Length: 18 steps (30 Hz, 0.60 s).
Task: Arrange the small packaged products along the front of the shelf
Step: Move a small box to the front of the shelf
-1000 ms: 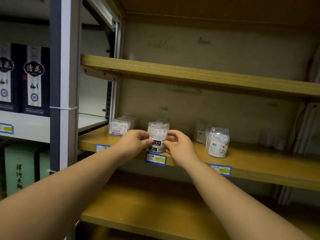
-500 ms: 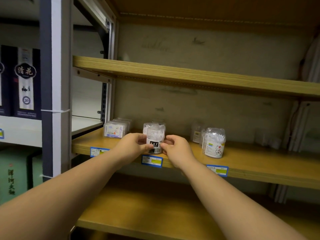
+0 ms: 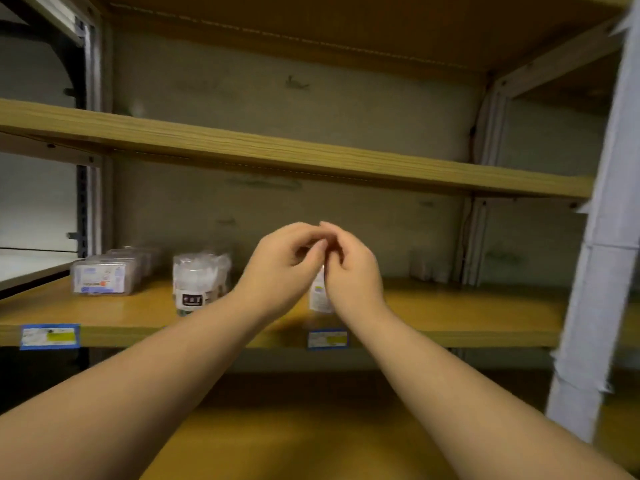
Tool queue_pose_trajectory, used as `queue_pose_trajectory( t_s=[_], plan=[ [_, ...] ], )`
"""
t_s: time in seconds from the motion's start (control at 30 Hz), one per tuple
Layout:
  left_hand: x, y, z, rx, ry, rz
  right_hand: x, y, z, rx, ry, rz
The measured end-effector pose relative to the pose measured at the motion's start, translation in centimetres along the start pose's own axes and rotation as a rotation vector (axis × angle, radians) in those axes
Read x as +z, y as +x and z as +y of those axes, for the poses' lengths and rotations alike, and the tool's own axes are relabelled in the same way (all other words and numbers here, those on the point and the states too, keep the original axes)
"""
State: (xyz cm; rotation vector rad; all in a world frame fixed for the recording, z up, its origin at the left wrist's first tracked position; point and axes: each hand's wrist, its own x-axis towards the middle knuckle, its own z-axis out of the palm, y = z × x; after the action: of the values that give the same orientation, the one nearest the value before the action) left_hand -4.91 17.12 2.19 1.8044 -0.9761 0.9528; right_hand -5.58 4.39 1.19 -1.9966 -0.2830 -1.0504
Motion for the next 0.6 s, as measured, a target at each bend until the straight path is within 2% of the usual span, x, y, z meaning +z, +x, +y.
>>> queue_pose_trajectory(
  t_s=[0.1,0.23,0.33,0.5,0.6],
  plan=[
    [6.0,2.7,2.3,-0.228,-0.167,-0.138,-5.2,2.3,4.0,0.082,-0.093,0.084],
    [14.8,5.5,3.4,-0.433,-0.139,-0.306,-12.2,4.8,10.3,0.34,-0.16,0.04],
    [20.8,7.2,3.4,-0.54,-0.102,-0.347,-16.4,7.2,15.9,0.465,-0.219,0.029],
    [28.8,9.9,2.0,-0.702,0.011,-0.365,-20.4,12.1,23.8,0.72,-0.182,-0.039],
    [31.7,11.5,1.2,-0.755,0.112,-0.395,-20.2,14.0,26.9,0.736,-0.212,-0.123]
  ],
)
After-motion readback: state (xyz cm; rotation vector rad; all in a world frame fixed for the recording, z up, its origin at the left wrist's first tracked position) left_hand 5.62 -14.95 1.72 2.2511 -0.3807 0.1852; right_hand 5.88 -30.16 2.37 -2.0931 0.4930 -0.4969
